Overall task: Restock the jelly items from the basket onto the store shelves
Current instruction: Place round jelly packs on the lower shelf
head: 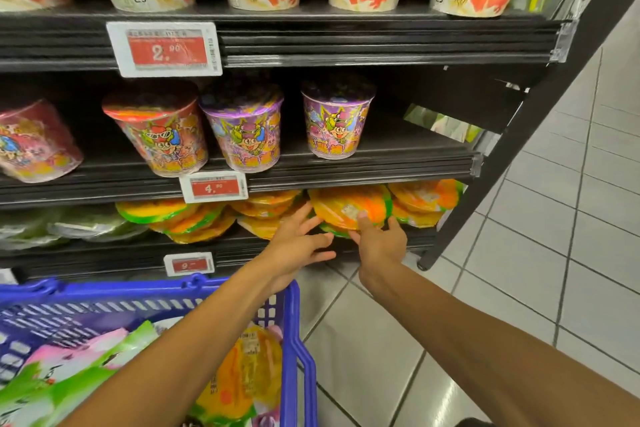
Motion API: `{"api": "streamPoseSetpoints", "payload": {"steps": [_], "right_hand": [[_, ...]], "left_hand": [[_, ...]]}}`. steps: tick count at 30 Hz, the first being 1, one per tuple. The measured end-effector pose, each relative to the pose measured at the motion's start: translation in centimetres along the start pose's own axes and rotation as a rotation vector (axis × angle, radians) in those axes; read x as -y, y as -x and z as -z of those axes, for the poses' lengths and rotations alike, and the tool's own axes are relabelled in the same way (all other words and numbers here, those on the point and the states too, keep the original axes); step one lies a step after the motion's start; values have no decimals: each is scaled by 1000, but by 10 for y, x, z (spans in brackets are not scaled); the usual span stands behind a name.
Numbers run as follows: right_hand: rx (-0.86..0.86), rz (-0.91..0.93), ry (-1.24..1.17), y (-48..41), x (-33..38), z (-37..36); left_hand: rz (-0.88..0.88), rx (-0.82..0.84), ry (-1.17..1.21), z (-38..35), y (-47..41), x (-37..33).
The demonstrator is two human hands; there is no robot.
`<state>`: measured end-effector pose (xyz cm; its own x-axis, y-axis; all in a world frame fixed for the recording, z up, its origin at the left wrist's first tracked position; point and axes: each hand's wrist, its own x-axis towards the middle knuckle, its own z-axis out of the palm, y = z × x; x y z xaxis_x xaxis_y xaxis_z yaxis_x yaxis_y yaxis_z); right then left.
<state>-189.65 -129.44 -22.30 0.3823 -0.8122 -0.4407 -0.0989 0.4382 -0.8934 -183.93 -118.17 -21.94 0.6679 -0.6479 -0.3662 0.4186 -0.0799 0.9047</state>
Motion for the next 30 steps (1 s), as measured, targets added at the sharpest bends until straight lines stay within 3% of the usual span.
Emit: {"api": "streamPoseSetpoints", "payload": {"steps": [6, 9, 12, 15, 18, 21, 23, 27, 30], "right_hand": [[-18, -47, -63, 5, -6, 0], [-37, -117, -91, 14, -4, 0], [-28, -177, 2, 33, -2, -6], [157, -125, 109, 59, -8, -16], [437, 61, 291, 81, -14, -27], [716, 8, 530, 98, -25, -35], [791, 4, 725, 105, -35, -36], [849, 300, 1240, 111, -49, -38], [1003, 334, 1479, 118, -53, -46]], "left_hand": [[56, -26, -14, 0, -2, -2], [67, -184, -20, -2, 1, -3], [-2, -277, -234, 2, 6, -8], [-166, -278, -494, 18, 25, -20], [-217, -218, -816, 48, 51, -29], [-95, -100, -1119, 70, 70, -37], [51, -45, -1236, 77, 74, -41], [576, 167, -1430, 86, 75, -33], [674, 190, -1599, 97, 86, -12]]}}
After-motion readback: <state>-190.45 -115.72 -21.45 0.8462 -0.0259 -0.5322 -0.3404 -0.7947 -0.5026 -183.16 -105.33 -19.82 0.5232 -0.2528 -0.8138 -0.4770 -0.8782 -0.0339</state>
